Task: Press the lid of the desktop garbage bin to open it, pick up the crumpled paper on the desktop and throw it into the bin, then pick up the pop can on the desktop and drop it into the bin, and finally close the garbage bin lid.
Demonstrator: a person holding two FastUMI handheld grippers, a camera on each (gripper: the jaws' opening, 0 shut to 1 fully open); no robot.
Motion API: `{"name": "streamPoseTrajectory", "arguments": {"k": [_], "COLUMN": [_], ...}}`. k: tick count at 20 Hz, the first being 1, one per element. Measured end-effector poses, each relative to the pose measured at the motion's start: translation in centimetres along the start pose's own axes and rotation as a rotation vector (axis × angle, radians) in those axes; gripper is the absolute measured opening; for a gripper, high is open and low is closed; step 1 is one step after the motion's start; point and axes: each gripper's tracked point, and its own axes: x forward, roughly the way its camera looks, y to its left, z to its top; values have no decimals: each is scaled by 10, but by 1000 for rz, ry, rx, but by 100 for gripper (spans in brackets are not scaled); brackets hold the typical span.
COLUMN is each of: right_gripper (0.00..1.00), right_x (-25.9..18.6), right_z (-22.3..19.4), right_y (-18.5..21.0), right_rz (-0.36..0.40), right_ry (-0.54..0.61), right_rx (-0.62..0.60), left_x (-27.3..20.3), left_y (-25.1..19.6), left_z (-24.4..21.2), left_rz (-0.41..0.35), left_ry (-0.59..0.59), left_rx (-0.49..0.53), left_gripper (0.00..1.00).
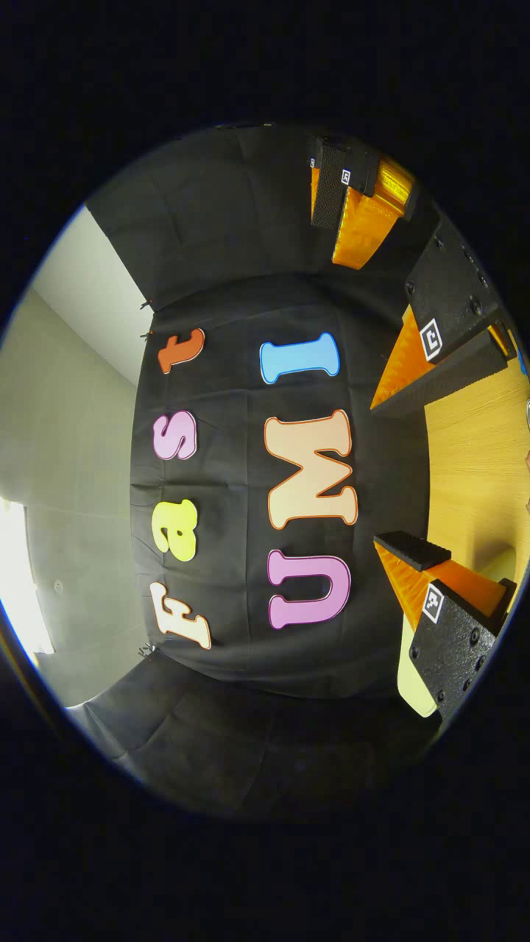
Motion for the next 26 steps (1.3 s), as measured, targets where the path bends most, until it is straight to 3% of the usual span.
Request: {"name": "streamPoseTrajectory", "arguments": {"k": [10,14,18,20,26], "right_gripper": [98,98,98,98,100], "right_x": [-3,-1,2,3,14], "right_z": [0,-3,-4,-4,-13], "right_y": [3,4,9,14,38], "right_rz": [21,22,31,36,59], "right_ry": [-1,5,9,6,15], "right_rx": [-1,9,14,17,22], "left_x": [-1,-5,-8,-9,-15], "left_y": [10,9,20,28,82], "left_z": [1,8,12,15,7], "left_rz": [39,32,47,65,162], "left_ry": [6,-15,-32,-41,-37], "left_rx": [19,39,31,18,6], "left_gripper": [93,82,46,21,1]}}
